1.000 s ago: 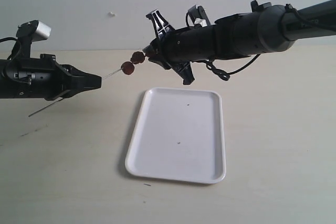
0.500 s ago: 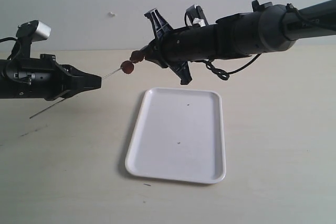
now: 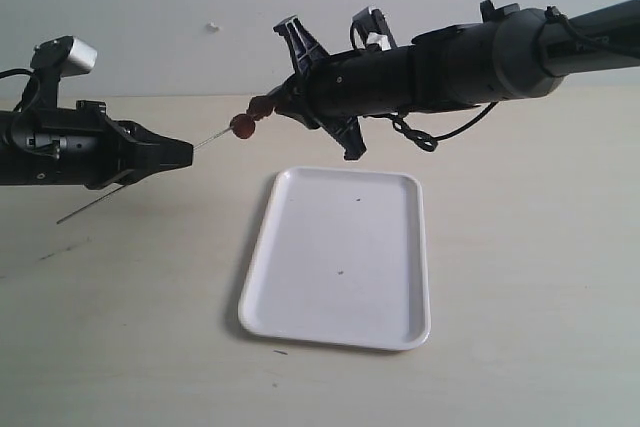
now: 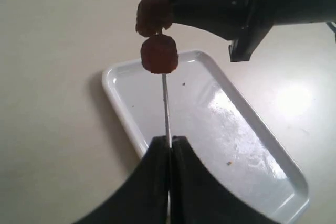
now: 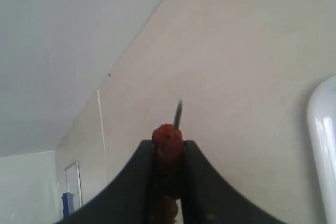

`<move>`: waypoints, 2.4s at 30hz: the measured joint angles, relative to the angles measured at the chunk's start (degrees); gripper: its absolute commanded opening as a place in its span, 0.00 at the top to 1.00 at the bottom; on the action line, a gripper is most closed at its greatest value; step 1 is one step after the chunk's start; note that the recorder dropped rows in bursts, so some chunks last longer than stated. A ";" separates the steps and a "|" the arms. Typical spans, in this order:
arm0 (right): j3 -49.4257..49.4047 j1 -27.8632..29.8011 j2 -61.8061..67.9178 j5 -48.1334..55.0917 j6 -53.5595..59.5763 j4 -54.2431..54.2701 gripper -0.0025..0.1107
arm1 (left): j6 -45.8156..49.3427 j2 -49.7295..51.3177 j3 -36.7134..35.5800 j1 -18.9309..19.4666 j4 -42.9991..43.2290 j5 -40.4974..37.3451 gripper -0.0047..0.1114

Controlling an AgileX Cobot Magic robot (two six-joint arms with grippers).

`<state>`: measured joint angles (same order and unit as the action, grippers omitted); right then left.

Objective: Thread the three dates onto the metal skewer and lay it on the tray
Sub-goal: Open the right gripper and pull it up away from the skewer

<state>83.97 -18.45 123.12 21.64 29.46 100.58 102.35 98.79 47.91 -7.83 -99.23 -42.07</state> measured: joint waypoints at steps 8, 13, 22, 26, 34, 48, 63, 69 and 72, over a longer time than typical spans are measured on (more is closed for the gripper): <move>0.00 0.62 0.00 -0.22 0.82 0.01 0.85 | 0.00 0.00 1.95 -3.94 0.12 4.43 0.96; 0.00 0.62 0.00 -0.58 1.04 0.01 0.85 | 0.08 1.23 2.95 -4.82 0.01 5.54 0.96; 0.00 0.62 0.00 0.11 1.88 0.01 0.85 | 0.23 4.60 4.00 -5.18 -0.21 5.43 0.96; 0.00 0.62 0.00 0.31 2.73 0.01 0.79 | 0.23 4.14 4.00 -5.18 -0.21 5.43 0.96; 0.00 0.16 0.00 0.20 4.26 0.01 0.53 | 0.60 3.51 4.18 -5.45 -0.21 4.73 0.96; 0.00 -0.20 0.00 -2.75 5.90 -0.36 0.38 | 0.72 3.45 4.41 -5.76 -0.21 4.54 0.96; 0.00 0.22 -1.33 -6.25 6.06 -4.60 0.38 | -0.52 3.45 4.41 -5.76 -0.21 5.38 0.96; 0.00 0.64 -3.98 -7.31 6.17 -7.14 0.38 | -1.10 3.45 4.41 -5.76 -0.21 5.38 0.96; 0.00 0.64 -5.28 -8.96 6.17 -8.86 0.38 | -2.75 3.45 4.41 -5.76 0.24 5.38 0.96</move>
<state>83.97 -17.81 117.84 12.67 35.63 91.72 99.60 102.24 52.32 -13.59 -98.99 -36.69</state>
